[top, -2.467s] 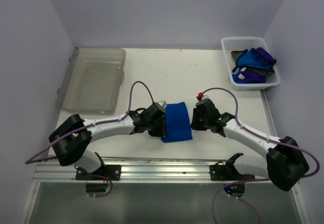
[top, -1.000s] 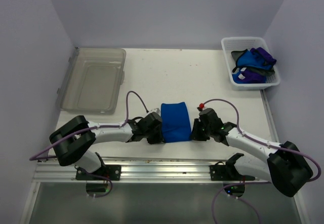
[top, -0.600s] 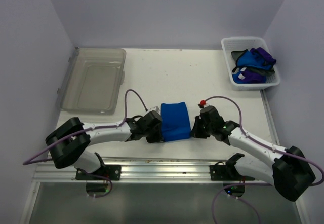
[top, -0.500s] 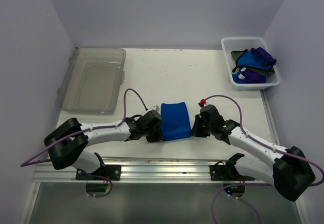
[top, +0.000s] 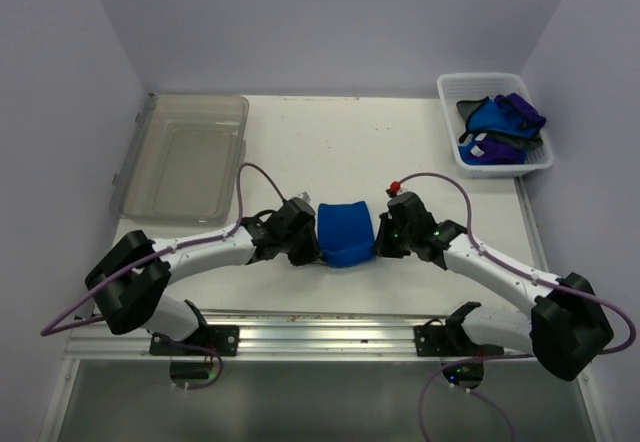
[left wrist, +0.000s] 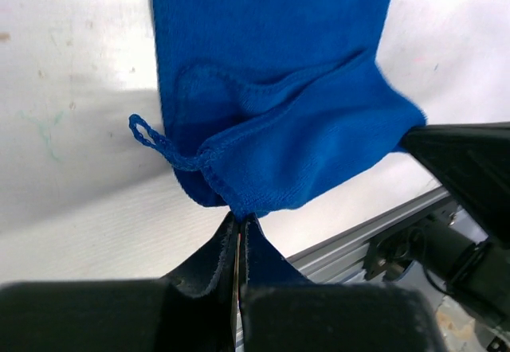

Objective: Roll the towels
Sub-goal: Roll the towel

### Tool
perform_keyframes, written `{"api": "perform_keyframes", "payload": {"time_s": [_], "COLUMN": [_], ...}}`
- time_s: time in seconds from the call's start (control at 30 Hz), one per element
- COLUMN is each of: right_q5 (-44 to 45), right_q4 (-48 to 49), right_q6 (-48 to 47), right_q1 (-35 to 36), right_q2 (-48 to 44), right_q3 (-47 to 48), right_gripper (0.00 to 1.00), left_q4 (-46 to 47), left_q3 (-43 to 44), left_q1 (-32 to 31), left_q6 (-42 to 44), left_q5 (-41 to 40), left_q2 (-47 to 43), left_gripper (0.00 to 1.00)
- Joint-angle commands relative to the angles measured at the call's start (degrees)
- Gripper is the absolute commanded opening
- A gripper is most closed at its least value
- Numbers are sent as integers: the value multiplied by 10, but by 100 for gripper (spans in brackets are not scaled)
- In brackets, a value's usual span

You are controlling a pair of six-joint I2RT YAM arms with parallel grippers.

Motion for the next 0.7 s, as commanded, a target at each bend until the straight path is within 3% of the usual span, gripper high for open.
{"api": "perform_keyframes", "payload": {"time_s": [0.0, 0.67], "right_q5": [26, 75], "right_q4": [0, 49], "right_q6": [-15, -25], "right_q1": [0, -24], "right_q2": [25, 182], "right_q3": [38, 97], "right_gripper": [0, 0], "left_q4": [-5, -35], "left_q3": [39, 113], "left_q1": [24, 76], "left_q6": [4, 53], "left_q5": [23, -9], "left_q2": [16, 129], "left_gripper": [0, 0]}}
